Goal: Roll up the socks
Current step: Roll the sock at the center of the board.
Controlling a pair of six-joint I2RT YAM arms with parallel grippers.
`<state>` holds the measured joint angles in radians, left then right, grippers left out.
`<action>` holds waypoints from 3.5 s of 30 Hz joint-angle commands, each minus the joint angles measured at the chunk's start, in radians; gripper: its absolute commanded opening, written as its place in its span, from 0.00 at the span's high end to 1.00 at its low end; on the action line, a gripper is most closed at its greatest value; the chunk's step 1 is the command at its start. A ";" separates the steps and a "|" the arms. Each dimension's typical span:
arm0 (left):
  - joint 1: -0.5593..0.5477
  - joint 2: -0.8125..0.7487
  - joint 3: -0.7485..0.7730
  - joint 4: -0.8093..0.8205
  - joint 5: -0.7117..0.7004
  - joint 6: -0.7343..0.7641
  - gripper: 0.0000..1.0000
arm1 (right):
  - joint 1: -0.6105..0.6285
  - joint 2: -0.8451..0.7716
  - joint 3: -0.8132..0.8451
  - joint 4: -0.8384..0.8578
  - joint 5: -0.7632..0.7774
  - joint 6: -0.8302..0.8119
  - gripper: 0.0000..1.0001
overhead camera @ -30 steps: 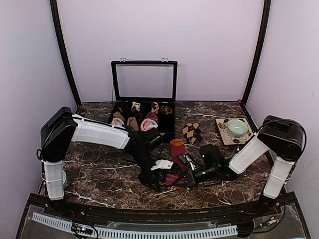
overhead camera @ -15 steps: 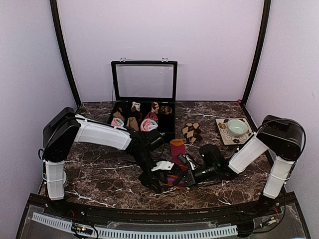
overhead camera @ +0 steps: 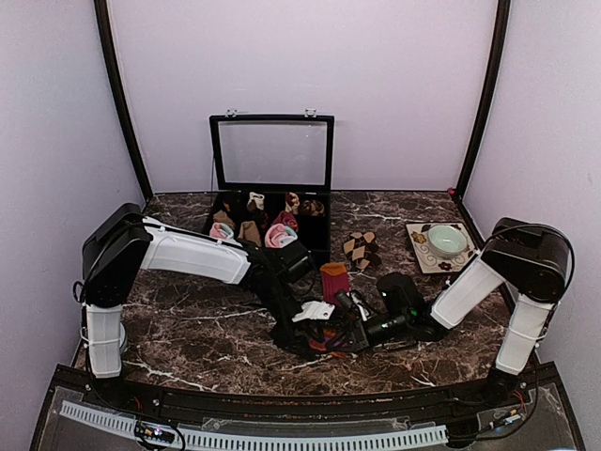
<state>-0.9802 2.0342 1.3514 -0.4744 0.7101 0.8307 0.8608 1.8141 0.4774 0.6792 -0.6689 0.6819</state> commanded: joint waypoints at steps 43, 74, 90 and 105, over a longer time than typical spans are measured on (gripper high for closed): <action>-0.012 0.049 -0.056 0.068 -0.120 0.041 0.60 | -0.020 0.042 -0.025 -0.261 0.153 0.000 1.00; 0.008 0.150 0.028 -0.100 -0.089 -0.012 1.00 | -0.021 -0.384 -0.112 -0.392 0.405 -0.121 0.03; 0.096 0.287 0.173 -0.290 0.082 -0.138 1.00 | -0.015 -1.067 -0.413 -0.113 0.717 -0.196 0.01; 0.130 0.420 0.298 -0.395 -0.006 -0.217 1.00 | 0.302 -0.605 -0.204 -0.191 0.667 -0.635 0.44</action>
<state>-0.8597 2.3558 1.6749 -0.7895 0.9562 0.6411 1.1088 1.1374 0.2317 0.4278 0.0044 0.1879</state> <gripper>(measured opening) 0.087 0.610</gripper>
